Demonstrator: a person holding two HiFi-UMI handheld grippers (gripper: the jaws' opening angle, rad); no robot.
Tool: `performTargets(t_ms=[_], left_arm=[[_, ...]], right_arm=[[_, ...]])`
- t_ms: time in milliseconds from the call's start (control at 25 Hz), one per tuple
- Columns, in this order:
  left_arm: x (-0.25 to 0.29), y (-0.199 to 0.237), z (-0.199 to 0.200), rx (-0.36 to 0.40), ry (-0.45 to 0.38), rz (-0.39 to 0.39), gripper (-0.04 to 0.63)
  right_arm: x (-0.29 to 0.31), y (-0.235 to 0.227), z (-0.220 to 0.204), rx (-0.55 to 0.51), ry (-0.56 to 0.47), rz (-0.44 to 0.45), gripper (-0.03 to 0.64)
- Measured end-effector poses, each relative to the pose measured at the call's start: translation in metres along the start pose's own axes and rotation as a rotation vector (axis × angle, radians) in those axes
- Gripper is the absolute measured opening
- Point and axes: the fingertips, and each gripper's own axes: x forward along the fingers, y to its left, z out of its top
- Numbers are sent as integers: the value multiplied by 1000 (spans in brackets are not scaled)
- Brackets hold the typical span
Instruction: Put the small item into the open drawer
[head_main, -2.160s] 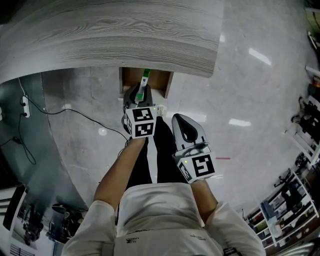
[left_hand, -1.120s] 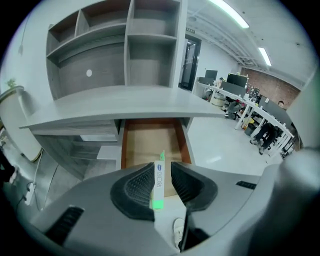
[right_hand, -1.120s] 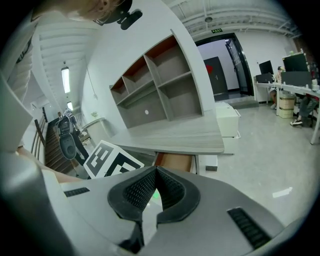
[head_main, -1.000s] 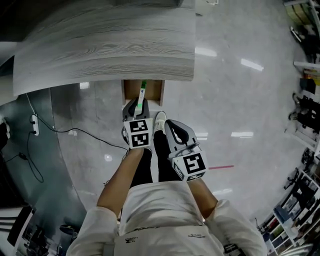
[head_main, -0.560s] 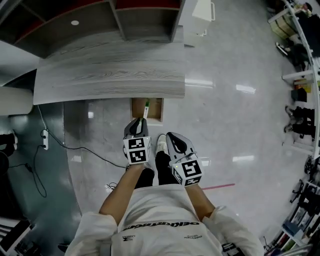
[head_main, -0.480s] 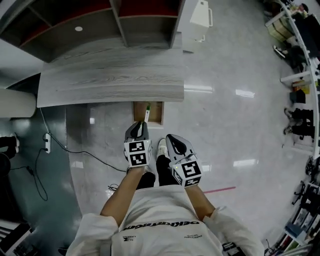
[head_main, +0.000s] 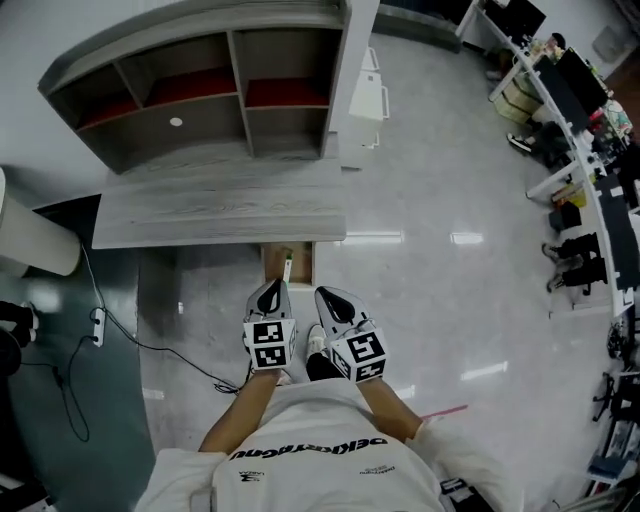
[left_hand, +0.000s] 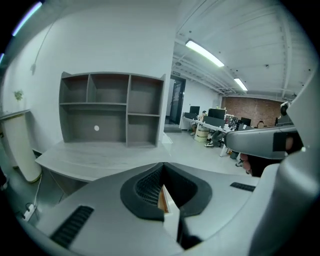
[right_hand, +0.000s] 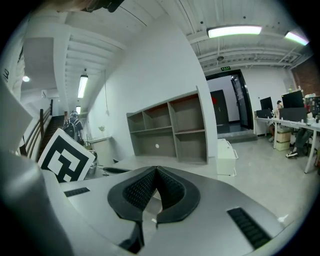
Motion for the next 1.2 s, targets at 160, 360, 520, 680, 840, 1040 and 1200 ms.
performTargets(t_ms=[160,360,520,680,840,1040,1200], left_arm=[[-29,-8,22,7,-51,-14,15],[-66,-17,45,8,-100,-35,15],[-89,-28,58,32,-143,-49,15],[-108,-33,71,61,-194,-46,15],[-120,-27,75,67,-221,-30,15],[-122,-21,70,66,-218,-19,15],[-120,-19,67,75,-217,-13,15]], right_arm=[[-19,10,22,10,-37,-16,29],[-37,27,47,-16,-88,-20,29],[-51,39,57,-29,-118,-16,29],[-62,47,61,-38,-137,-23,29],[-62,54,62,-46,-144,-24,29],[-62,51,62,-42,-152,-33,29],[-61,49,57,-34,-146,-33,28]])
